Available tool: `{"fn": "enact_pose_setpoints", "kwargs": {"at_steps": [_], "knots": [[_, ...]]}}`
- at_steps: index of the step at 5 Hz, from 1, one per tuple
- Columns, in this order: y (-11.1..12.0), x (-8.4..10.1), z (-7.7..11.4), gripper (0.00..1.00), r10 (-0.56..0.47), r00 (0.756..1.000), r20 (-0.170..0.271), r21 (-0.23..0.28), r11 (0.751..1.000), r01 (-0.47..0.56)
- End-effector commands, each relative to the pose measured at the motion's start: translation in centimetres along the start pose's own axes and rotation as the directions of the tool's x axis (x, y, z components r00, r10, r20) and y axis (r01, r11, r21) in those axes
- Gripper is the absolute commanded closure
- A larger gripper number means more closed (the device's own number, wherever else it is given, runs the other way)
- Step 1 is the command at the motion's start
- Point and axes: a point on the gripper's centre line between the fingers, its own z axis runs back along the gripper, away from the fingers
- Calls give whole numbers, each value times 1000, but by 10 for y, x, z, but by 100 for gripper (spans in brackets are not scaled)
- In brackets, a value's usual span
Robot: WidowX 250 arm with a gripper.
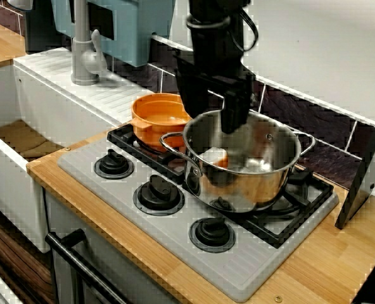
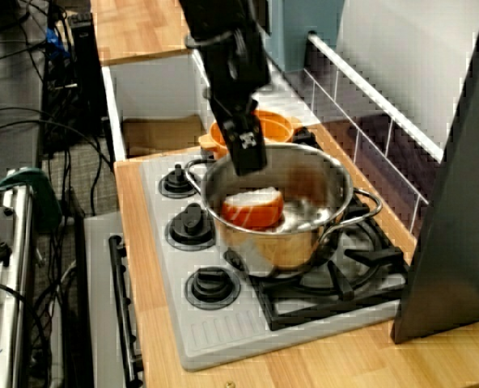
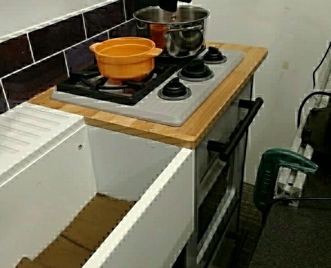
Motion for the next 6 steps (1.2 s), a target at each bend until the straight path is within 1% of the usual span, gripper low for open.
{"fn": "enact_pose_setpoints", "kwargs": {"at_steps": [1, 2, 3, 4, 5, 6], "knots": [[-17, 20, -3, 0, 17, 999, 27, -19, 1000, -17], [-13, 16, -16, 0, 20, 1000, 24, 3, 1000, -20], [-17, 32, -15, 0, 28, 999, 28, 7, 1000, -29], [-13, 33, -18, 0, 31, 999, 25, 14, 999, -32], [-5, 23, -19, 0, 28, 999, 35, 15, 999, -28], [6, 6, -25, 0, 23, 999, 41, 27, 999, -24]]}}
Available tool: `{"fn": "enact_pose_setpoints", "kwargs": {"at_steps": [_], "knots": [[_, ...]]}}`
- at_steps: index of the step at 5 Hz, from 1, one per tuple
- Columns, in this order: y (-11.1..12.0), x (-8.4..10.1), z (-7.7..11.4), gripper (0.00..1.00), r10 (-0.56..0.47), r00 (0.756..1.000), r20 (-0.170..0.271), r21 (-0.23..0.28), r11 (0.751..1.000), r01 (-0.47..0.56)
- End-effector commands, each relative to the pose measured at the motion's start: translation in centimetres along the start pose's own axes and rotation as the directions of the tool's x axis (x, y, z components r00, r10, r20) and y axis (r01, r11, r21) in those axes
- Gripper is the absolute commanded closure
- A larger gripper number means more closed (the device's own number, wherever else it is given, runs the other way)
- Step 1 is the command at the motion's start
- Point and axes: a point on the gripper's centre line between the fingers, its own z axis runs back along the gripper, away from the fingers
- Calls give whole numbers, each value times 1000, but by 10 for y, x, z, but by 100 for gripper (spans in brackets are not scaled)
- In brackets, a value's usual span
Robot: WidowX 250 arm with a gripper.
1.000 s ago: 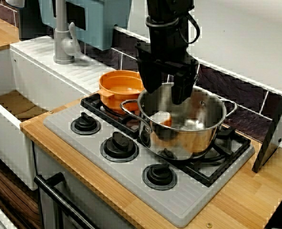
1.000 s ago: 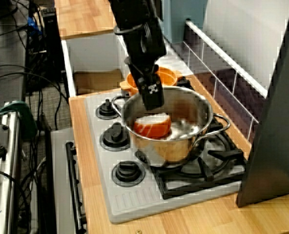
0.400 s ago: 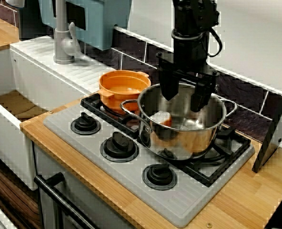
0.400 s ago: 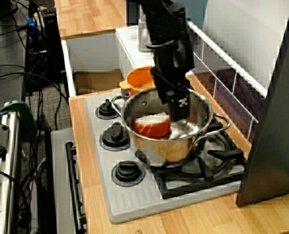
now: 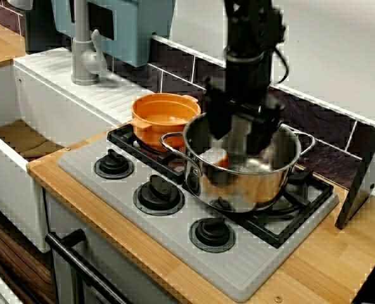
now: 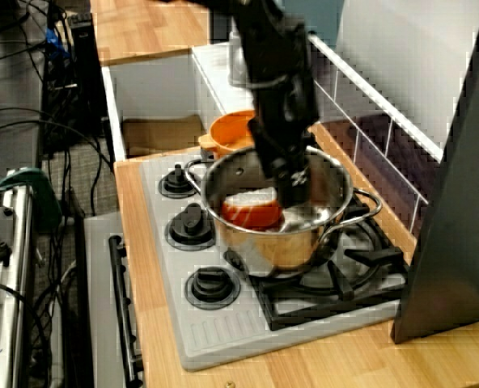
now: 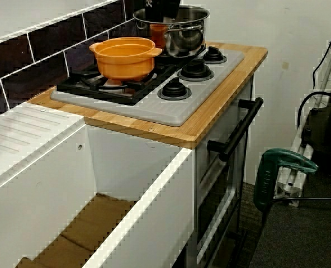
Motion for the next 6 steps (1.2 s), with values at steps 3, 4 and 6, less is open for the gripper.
{"fn": "enact_pose_setpoints", "kwargs": {"at_steps": [3, 4, 6], "knots": [[29, -34, 2, 0, 38, 996, 84, -19, 999, -36], [34, -27, -2, 0, 74, 994, 76, -26, 997, -73], [38, -14, -7, 0, 95, 992, 79, -25, 995, -94]]}}
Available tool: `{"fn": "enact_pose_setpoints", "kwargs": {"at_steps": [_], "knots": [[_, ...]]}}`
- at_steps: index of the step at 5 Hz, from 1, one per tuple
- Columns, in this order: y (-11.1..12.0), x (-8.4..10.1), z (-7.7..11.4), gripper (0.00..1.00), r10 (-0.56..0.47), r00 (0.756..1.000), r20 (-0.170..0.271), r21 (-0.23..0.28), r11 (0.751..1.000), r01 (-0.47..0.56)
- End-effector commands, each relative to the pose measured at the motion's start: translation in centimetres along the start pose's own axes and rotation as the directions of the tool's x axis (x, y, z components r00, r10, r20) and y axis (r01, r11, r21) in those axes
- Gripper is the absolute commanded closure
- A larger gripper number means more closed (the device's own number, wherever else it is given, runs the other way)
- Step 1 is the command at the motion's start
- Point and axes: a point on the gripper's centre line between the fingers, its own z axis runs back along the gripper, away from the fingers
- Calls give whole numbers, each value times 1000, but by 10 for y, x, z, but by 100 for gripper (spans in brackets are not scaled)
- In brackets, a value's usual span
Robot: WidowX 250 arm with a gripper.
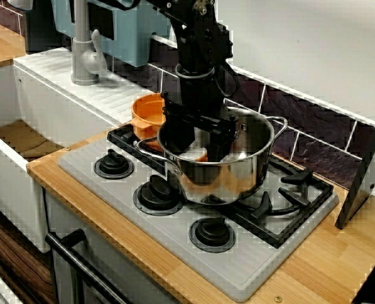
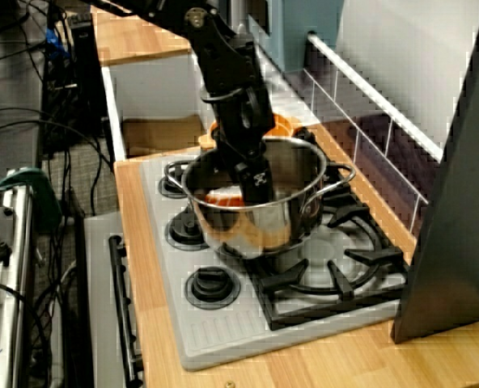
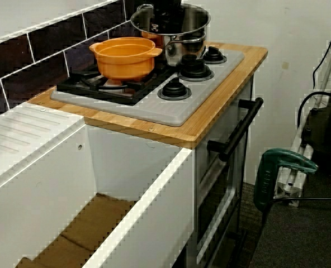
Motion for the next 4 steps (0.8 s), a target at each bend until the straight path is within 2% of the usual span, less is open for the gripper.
{"fn": "enact_pose_setpoints", "kwargs": {"at_steps": [1, 2, 4], "knots": [[-1, 13, 9, 0, 24, 998, 50, -23, 999, -22], [-6, 14, 14, 0, 22, 998, 54, -31, 999, -20], [-4, 4, 14, 0, 1, 999, 46, -26, 1000, 0]]}}
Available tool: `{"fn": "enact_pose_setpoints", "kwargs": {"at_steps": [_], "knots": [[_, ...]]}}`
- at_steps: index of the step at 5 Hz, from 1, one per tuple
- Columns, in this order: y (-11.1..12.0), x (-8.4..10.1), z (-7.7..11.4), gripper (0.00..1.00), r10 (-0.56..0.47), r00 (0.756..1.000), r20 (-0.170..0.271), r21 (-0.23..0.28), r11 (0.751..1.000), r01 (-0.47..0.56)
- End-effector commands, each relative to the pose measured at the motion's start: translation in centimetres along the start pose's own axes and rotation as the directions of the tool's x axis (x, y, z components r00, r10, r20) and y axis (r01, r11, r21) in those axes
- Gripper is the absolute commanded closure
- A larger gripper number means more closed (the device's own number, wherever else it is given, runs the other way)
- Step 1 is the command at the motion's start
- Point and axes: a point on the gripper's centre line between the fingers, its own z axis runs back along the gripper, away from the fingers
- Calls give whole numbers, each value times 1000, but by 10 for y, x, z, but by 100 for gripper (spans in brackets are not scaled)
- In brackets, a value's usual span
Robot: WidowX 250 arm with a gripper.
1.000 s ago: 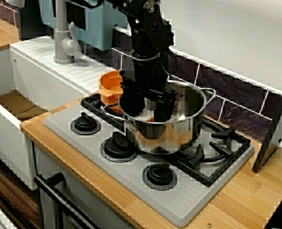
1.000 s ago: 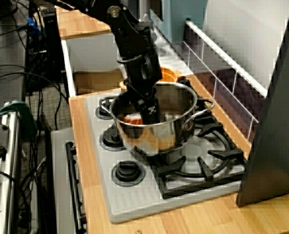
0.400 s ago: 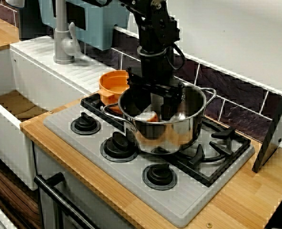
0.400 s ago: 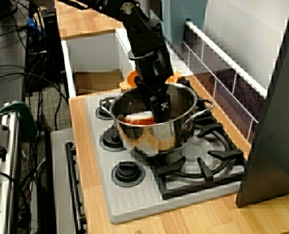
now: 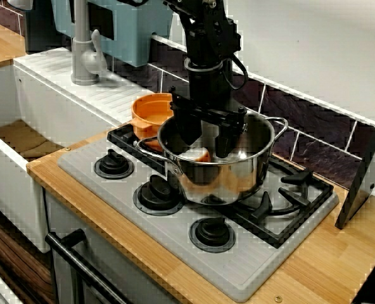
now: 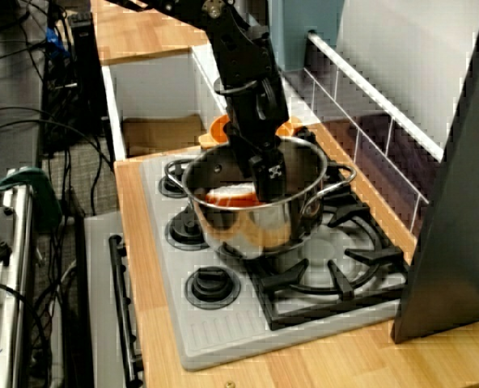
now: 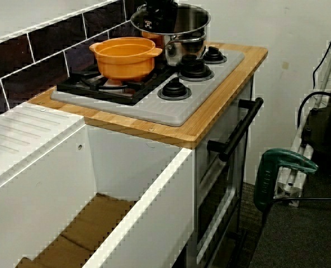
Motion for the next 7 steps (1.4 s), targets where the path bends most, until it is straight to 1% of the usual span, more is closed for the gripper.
{"fn": "enact_pose_setpoints", "kwargs": {"at_steps": [1, 3, 5, 6, 7], "knots": [[4, -12, 10, 0, -18, 999, 41, -3, 1000, 18], [4, -20, 5, 0, -21, 999, 35, -5, 1000, 21], [5, -19, -1, 0, -15, 999, 37, -4, 1000, 15], [7, -15, -2, 68, -2, 999, 43, -1, 1000, 3], [9, -9, -1, 100, 6, 999, 47, -7, 1000, -6]]}}
